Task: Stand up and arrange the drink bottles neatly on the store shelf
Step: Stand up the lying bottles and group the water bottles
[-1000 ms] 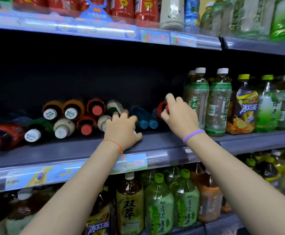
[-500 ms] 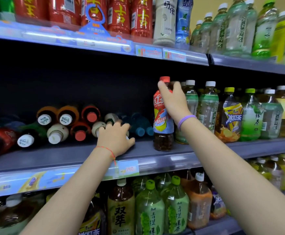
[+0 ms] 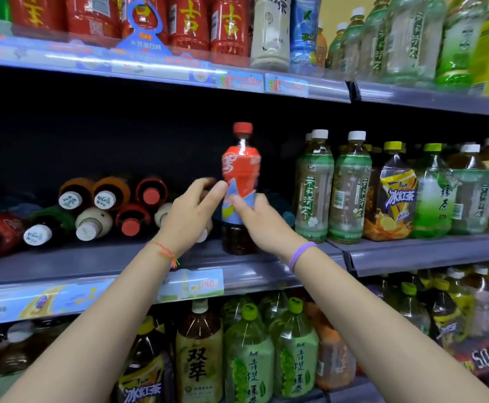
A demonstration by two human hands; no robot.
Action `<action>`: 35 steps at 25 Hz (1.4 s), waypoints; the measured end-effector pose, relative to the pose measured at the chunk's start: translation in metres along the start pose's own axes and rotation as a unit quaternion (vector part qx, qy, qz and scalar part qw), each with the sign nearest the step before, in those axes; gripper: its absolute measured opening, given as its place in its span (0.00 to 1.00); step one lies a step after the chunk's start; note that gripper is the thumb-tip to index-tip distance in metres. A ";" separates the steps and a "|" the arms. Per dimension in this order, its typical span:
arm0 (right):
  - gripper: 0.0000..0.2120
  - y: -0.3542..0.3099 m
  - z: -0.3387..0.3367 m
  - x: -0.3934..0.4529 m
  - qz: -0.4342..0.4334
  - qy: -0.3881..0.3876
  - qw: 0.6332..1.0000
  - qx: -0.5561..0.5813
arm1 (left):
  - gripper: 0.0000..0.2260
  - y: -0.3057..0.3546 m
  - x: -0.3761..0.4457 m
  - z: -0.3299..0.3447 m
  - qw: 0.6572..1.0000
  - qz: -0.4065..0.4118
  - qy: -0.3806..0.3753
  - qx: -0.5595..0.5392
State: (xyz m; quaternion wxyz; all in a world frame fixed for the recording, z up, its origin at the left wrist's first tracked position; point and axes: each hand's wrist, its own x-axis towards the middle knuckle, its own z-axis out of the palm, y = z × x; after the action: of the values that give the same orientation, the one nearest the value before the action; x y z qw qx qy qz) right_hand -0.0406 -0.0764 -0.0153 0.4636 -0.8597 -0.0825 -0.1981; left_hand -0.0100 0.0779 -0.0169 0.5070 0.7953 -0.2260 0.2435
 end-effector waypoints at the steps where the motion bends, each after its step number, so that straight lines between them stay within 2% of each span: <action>1: 0.22 -0.003 0.004 -0.001 -0.009 -0.042 0.999 -0.026 | 0.14 0.001 0.001 0.001 1.000 -0.001 0.013 -0.020; 3: 0.18 -0.005 0.008 -0.002 -0.049 -0.102 0.991 -0.072 | 0.20 -0.001 0.000 0.004 1.000 -0.007 0.017 -0.004; 4: 0.17 -0.003 0.005 -0.002 -0.076 -0.107 0.986 -0.105 | 0.23 -0.004 0.000 0.005 0.999 -0.012 0.035 0.010; 6: 0.17 0.000 -0.005 0.006 -0.113 -0.055 0.976 -0.177 | 0.27 -0.010 0.002 0.001 0.995 -0.019 0.082 0.053; 8: 0.18 0.006 -0.017 0.016 -0.097 0.004 0.972 -0.214 | 0.28 -0.012 0.003 -0.005 0.991 -0.028 0.096 0.092; 9: 0.19 0.010 -0.020 0.021 -0.088 0.002 0.969 -0.229 | 0.27 -0.013 0.003 -0.009 0.991 -0.028 0.095 0.094; 13: 0.23 0.013 0.001 0.032 -0.061 -0.125 0.933 -0.332 | 0.26 -0.017 0.001 -0.023 0.988 -0.001 0.110 0.110; 17: 0.19 0.013 0.017 0.044 -0.042 -0.098 0.895 -0.433 | 0.35 -0.013 -0.011 -0.020 0.987 0.009 0.110 0.118; 20: 0.10 0.019 0.015 0.039 -0.060 -0.074 0.905 -0.414 | 0.42 -0.007 -0.019 -0.014 0.983 0.015 0.141 0.115; 23: 0.08 0.008 -0.002 0.029 -0.172 0.068 0.902 -0.391 | 0.45 -0.003 -0.022 -0.009 0.977 0.031 0.168 0.128; 26: 0.13 -0.027 -0.030 0.032 -0.263 0.231 0.856 -0.380 | 0.47 -0.004 -0.019 -0.006 0.982 0.016 0.152 0.115; 28: 0.15 -0.045 -0.043 0.034 -0.309 0.311 0.839 -0.321 | 0.47 -0.005 -0.019 -0.006 0.983 0.006 0.150 0.102; 29: 0.14 -0.053 -0.046 0.035 -0.318 0.331 0.851 -0.255 | 0.47 -0.006 -0.019 -0.005 0.984 0.004 0.153 0.095; 32: 0.13 -0.066 -0.036 0.042 -0.268 0.294 0.916 -0.044 | 0.45 -0.006 -0.019 -0.005 0.986 -0.002 0.146 0.080; 35: 0.18 -0.049 -0.022 0.049 -0.152 0.214 0.965 0.004 | 0.44 -0.008 -0.019 -0.006 0.987 -0.005 0.141 0.073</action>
State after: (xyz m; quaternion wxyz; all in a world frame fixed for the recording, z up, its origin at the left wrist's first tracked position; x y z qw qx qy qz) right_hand -0.0182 -0.0694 0.0534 0.4382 -0.7729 -0.1116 -0.4452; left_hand -0.0206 0.0886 -0.0319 0.4756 0.7890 -0.1296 0.3668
